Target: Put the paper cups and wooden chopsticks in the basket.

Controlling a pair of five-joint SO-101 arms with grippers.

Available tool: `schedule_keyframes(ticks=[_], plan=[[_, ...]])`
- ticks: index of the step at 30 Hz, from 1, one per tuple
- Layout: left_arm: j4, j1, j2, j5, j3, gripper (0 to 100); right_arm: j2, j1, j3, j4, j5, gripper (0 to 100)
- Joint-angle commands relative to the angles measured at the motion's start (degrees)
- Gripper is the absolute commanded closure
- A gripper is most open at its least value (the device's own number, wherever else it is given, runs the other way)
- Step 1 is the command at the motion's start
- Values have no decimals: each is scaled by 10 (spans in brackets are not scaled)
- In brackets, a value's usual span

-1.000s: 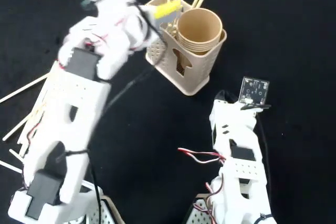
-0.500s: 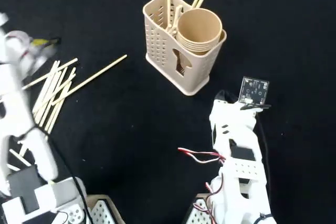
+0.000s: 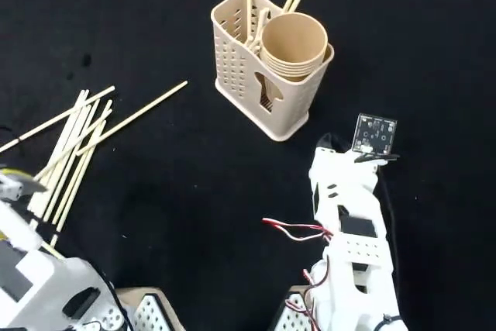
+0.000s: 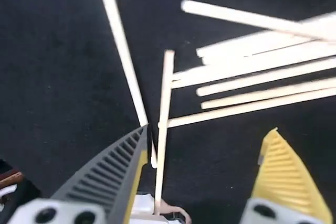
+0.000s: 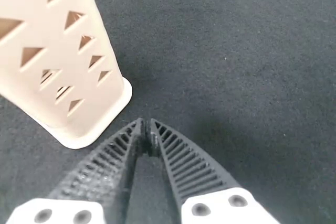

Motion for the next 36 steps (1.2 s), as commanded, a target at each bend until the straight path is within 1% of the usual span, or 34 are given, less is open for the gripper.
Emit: schedule_keyframes(ticks=[1,3,8,14,16,20,21,22,25,30,32,34,36], plan=[[-62,-12,-7,-24,78,672,-13,-6,-2,-10,3,983],[-86,-9,-7,-53,106,672,-13,-6,-2,-10,3,983],[-138,-27,-4,-69,128,673,-13,-6,-2,-10,3,983],[-147,-53,-5,-115,128,678,-13,-6,-2,-10,3,983],[-147,-54,-4,-130,127,729,-13,-6,-2,-10,3,983],[-147,-47,-1,-141,127,909,-13,-6,-2,-10,3,983],[-147,-44,-1,-141,127,940,-13,-6,-2,-10,3,983],[-147,-42,-1,-141,128,947,-13,-6,-2,-10,3,983],[-155,-32,-1,-141,137,916,-13,-6,-2,-10,3,983],[-236,-25,-1,-136,178,889,-13,-6,-2,-10,3,983],[-257,-27,-6,-136,192,876,-13,-6,-2,-10,3,983],[-253,-28,-7,-136,192,861,-13,-6,-2,-10,3,983],[-233,-29,-8,-138,177,850,-13,-6,-2,-10,3,983]])
